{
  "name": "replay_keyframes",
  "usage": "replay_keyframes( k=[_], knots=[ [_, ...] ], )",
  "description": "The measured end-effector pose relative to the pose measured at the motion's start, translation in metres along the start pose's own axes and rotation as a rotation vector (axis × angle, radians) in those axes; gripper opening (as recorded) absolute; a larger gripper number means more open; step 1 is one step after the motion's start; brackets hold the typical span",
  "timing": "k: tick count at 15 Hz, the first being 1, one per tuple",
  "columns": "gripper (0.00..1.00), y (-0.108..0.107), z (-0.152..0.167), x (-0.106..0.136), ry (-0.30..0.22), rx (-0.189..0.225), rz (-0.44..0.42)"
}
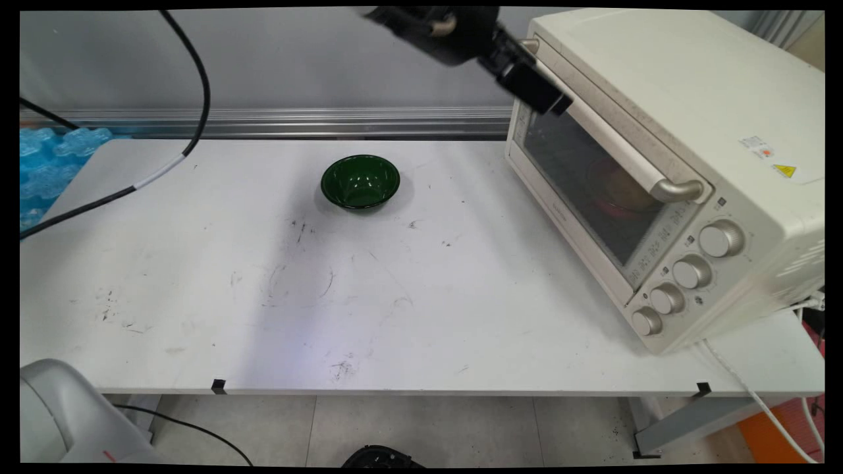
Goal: Open the oven
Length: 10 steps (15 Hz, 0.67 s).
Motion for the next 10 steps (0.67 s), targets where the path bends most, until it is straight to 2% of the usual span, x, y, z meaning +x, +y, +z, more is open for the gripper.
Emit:
replay_keyframes(
  k=[5, 10],
  knots=[
    [1.00, -0.011, 0.020, 0.029, 0.028, 0.001, -0.023],
    [1.00, -0.023, 0.041, 0.048, 0.032, 0.010, -0.031]
  ],
)
